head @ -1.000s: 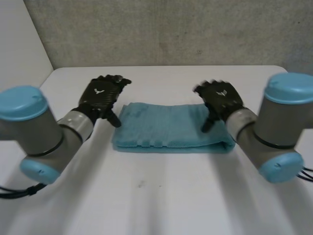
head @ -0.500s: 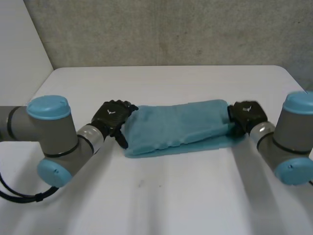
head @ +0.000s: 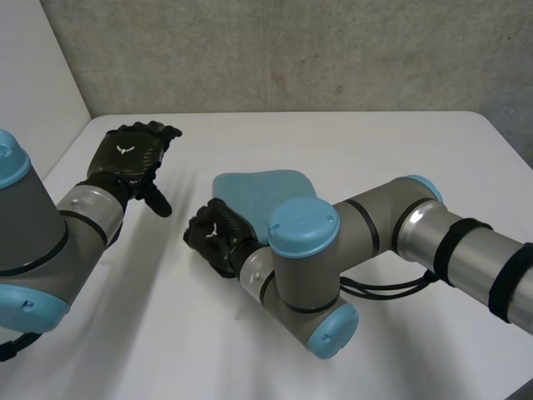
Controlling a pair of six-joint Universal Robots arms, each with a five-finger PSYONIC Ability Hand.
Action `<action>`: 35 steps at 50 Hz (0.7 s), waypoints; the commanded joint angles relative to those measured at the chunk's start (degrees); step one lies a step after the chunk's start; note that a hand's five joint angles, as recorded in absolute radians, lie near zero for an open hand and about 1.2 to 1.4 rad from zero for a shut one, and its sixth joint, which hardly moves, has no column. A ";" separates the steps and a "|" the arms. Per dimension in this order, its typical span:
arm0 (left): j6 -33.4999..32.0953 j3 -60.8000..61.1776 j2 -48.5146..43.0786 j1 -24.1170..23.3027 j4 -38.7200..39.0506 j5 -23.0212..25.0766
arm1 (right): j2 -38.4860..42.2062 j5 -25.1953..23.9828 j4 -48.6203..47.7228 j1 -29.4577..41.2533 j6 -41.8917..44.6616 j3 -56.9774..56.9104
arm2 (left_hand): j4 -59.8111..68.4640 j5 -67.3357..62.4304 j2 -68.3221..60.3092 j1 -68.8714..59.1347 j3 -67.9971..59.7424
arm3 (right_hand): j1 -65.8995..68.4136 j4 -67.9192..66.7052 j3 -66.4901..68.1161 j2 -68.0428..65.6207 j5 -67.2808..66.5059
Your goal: Fold the laundry
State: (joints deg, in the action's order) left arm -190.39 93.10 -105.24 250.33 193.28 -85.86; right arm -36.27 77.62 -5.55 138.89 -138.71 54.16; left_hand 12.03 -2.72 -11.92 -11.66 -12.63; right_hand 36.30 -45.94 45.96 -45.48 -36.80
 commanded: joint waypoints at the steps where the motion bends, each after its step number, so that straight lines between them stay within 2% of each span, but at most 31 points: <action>1: -0.07 -3.00 -2.41 -0.28 0.60 -0.10 | -10.54 11.05 0.19 -2.13 -7.06 2.69 | 1.04 -0.35 -1.15 -1.41 -0.45 | -26.30 35.94 -35.96 35.48 36.80; 4: 0.10 -7.31 -5.40 -2.04 0.25 -0.27 | -14.60 11.42 0.45 -4.67 -14.19 5.33 | 1.21 -0.52 -1.32 -1.58 -0.62 | -26.30 35.94 -35.96 35.48 36.80; 6: 0.45 -9.33 -6.72 -3.35 0.08 -0.27 | -19.07 9.76 0.63 -8.79 -24.28 9.10 | 1.38 -0.69 -1.49 -1.74 -0.78 | -26.30 35.94 -35.96 35.48 36.80; 7: 1.67 -12.30 -8.64 -6.15 -0.01 -0.27 | -19.88 9.14 0.72 -9.60 -26.24 9.82 | 1.71 -1.02 -1.82 -2.08 -1.12 | -26.30 35.94 -35.96 35.48 36.80; 9: 2.65 -14.25 -10.06 -7.84 -0.10 -0.36 | -21.37 6.86 1.15 -11.52 -31.50 12.01 | 2.05 -1.36 -2.16 -2.42 -1.46 | -26.30 35.94 -35.96 35.48 36.80; 15: 5.72 -20.23 -16.47 -12.32 -1.68 -0.36 | -21.56 2.11 5.27 -17.15 -40.30 12.90 | 2.72 -2.03 -2.83 -3.09 -2.13 | -26.30 35.94 -35.96 35.48 36.80; 19: 6.34 -22.70 -22.54 -13.21 -4.84 -0.36 | -18.23 0.87 6.96 -19.44 -42.52 11.15 | 3.06 -2.37 -3.17 -3.43 -2.47 | -26.30 35.94 -35.96 35.48 36.80; 26: 6.35 -22.79 -28.08 -12.33 -7.66 -2.54 | -6.64 0.43 13.09 -20.32 -41.99 3.42 | 3.23 -2.54 -3.34 -3.60 -2.64 | -26.30 35.94 -35.96 35.48 36.80; 30: 6.17 -22.00 -28.09 -11.63 -8.10 -3.96 | -1.70 0.17 18.20 -20.50 -41.73 -1.33 | 2.89 -2.20 -3.00 -3.26 -2.30 | -26.30 35.94 -35.96 35.48 36.80; 35: 5.82 -20.77 -25.02 -10.92 -9.85 -4.31 | -0.99 -0.10 24.44 -20.41 -40.06 -6.43 | 2.39 -1.70 -2.50 -2.76 -1.80 | -26.30 35.94 -35.96 35.48 36.80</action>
State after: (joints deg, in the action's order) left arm -184.23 71.02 -133.22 238.60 184.88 -89.50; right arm -39.11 77.78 12.05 118.38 -180.36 53.50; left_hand 12.17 -2.91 -12.05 -11.74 -12.75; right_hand 11.94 -13.44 12.31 -12.77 -3.62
